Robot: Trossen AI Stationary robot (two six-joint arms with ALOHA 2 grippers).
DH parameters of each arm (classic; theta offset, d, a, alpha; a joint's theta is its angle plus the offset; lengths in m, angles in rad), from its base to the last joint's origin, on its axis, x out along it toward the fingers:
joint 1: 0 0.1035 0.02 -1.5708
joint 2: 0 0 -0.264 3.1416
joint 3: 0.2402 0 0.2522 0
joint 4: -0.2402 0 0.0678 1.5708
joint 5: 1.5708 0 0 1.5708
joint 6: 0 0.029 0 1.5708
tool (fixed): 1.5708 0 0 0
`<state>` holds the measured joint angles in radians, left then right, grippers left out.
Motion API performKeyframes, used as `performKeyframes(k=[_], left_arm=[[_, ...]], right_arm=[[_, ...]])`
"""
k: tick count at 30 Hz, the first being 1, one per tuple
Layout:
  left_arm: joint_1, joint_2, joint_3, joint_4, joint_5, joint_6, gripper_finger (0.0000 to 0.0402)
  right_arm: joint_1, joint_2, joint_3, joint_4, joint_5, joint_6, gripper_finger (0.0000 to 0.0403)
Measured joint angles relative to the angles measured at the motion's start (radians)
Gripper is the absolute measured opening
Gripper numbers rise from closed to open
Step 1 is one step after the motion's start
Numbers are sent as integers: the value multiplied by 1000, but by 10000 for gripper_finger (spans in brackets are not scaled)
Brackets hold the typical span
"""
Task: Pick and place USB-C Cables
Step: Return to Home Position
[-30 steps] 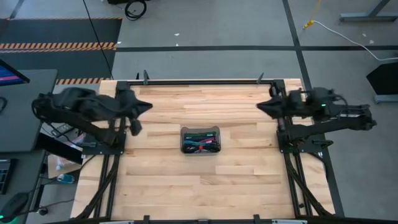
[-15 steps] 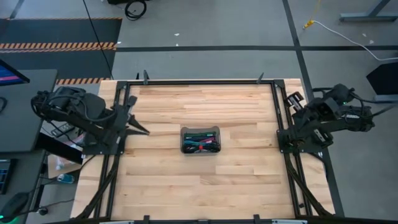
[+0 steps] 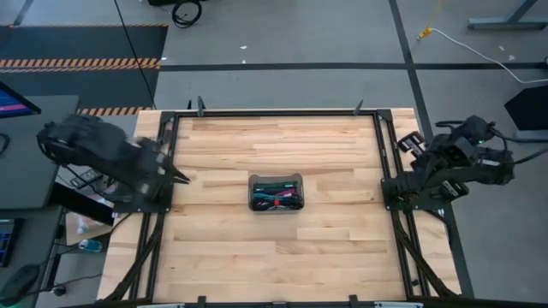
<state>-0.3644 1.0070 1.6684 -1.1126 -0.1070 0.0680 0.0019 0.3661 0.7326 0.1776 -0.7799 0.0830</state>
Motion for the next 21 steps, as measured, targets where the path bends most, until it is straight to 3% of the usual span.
performKeyframes(k=[6,10,14,21], left_arm=[[1,-95,-2,67,0,46,29],[1,-140,-72,69,24,49,28],[1,-232,-225,121,72,-35,28],[1,-463,-595,456,235,-78,25]], right_arm=[[-53,-115,17,-141,43,-7,24],[-78,-175,66,-303,105,-7,20],[-83,-212,114,-402,133,-8,16],[-83,-220,134,-475,132,14,11]])
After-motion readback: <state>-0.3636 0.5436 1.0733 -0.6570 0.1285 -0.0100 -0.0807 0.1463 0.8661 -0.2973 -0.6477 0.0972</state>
